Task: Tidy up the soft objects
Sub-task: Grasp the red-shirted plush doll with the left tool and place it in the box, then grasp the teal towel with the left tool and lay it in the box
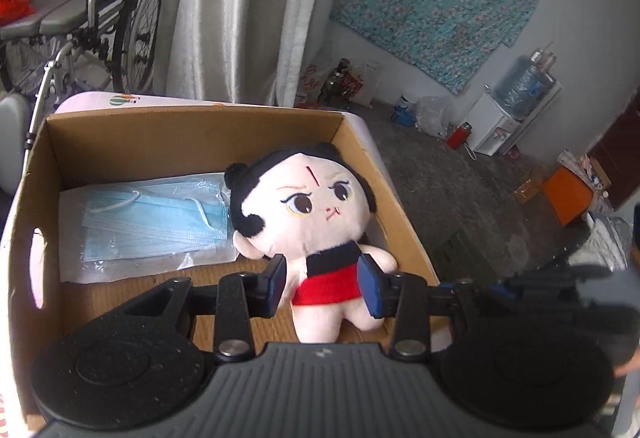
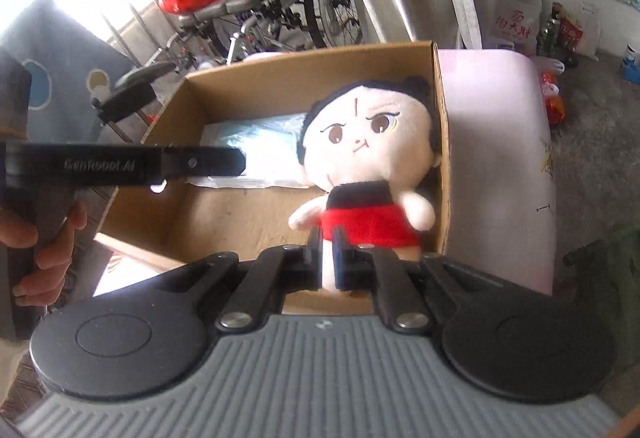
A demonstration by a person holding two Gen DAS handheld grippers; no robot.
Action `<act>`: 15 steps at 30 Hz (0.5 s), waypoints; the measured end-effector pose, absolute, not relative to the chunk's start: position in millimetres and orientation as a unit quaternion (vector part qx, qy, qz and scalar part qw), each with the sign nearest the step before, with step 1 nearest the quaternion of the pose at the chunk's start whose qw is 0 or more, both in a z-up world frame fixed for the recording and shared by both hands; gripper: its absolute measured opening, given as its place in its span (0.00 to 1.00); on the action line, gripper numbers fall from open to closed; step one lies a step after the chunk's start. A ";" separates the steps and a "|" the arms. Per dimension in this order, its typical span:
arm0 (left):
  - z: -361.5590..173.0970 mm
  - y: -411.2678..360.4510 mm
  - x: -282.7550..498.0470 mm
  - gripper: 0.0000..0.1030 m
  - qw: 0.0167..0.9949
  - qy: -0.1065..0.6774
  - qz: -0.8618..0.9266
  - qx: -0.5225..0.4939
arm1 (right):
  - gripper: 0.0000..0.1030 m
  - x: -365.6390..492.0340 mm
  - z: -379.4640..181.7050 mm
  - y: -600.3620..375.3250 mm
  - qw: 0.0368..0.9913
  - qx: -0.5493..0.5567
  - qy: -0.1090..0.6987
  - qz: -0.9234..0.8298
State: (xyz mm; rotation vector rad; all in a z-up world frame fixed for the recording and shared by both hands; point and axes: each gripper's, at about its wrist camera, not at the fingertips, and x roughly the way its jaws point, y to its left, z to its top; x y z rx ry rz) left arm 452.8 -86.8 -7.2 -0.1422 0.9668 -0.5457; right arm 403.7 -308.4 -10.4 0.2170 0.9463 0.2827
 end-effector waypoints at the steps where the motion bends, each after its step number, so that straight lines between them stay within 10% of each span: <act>1: 0.9 -79.6 436.1 0.39 0.850 0.449 -0.269 -0.057 | 0.06 385.4 2.6 -318.9 0.879 0.109 0.441 0.143; 15: -148.6 -83.5 340.2 0.42 0.778 0.555 -0.276 -0.103 | 0.32 301.6 -133.3 -386.9 0.845 0.214 0.486 0.068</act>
